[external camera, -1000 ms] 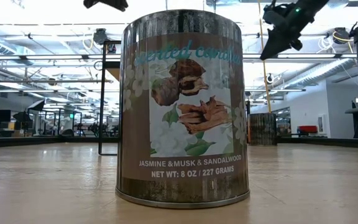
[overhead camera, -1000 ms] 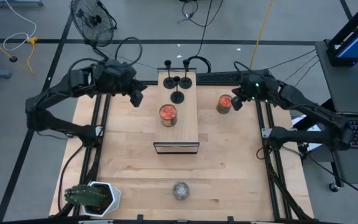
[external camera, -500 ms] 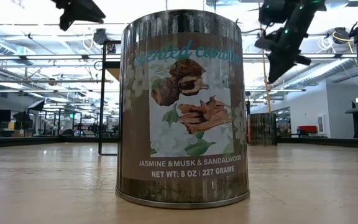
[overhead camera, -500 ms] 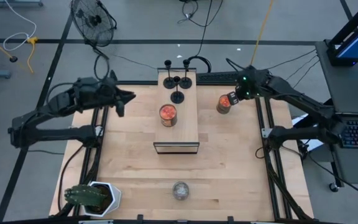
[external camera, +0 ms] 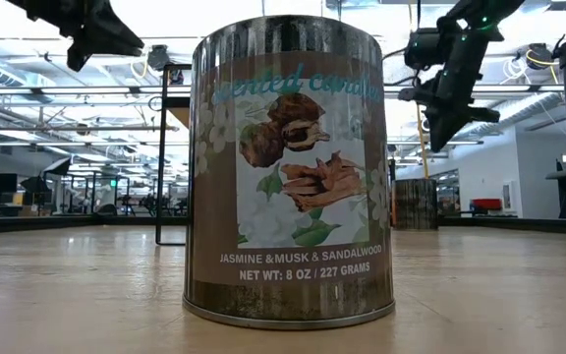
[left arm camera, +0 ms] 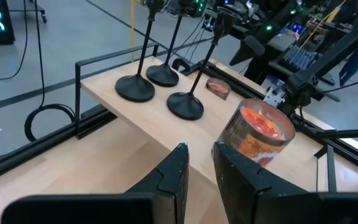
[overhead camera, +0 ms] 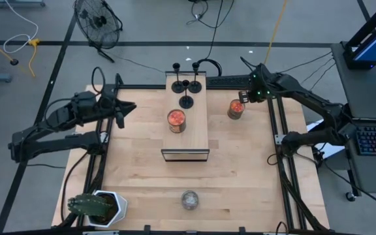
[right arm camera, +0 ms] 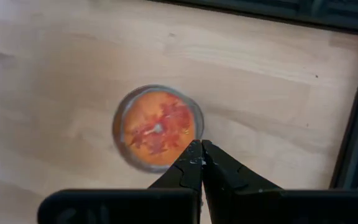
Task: Pick & Place candle stick holders
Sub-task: Put the orange scented candle on the shelf aligned with the other orange scented candle
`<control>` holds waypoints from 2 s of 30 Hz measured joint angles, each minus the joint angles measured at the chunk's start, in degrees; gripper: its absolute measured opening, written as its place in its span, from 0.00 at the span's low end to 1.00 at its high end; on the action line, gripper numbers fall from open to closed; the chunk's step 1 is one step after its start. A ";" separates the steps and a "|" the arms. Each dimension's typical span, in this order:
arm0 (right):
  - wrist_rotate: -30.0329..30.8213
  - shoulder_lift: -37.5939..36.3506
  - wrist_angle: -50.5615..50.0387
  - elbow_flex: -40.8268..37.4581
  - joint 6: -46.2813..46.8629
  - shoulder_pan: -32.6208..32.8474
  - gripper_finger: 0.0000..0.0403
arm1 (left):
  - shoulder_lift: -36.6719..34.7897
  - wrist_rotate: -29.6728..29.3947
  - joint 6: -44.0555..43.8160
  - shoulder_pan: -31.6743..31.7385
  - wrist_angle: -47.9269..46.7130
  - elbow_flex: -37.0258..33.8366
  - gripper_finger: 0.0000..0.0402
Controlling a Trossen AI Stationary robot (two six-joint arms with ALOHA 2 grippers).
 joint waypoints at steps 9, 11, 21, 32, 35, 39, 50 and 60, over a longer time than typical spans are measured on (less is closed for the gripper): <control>0.12 0.38 4.68 -0.01 -0.07 -3.06 0.00 | -1.69 0.02 -1.74 0.00 0.01 -1.30 0.20; 0.51 0.38 5.33 -0.01 -0.10 -3.61 0.00 | -1.68 0.02 -1.74 0.00 0.02 -1.30 0.20; 4.78 0.41 6.36 -0.02 -3.91 -3.71 0.00 | -1.64 -0.28 -1.55 0.00 1.42 -1.30 0.20; 4.46 0.58 7.09 -0.02 -7.45 -1.30 0.20 | -1.58 -0.50 1.86 0.00 2.54 -1.30 0.20; 4.48 1.71 7.18 -0.04 -7.54 -0.29 0.30 | -1.58 -0.50 1.88 0.00 2.54 -1.30 0.20; 4.57 4.05 7.17 -0.06 -5.68 0.72 0.42 | -1.59 -0.50 1.80 0.00 2.54 -1.30 0.20; 2.02 7.54 4.64 -0.10 -6.33 0.82 0.54 | -1.58 -0.44 1.20 0.00 2.45 -1.30 0.20; 1.22 7.58 9.23 -6.90 -5.95 1.29 0.49 | -1.58 -0.45 1.29 0.00 2.45 -1.30 0.20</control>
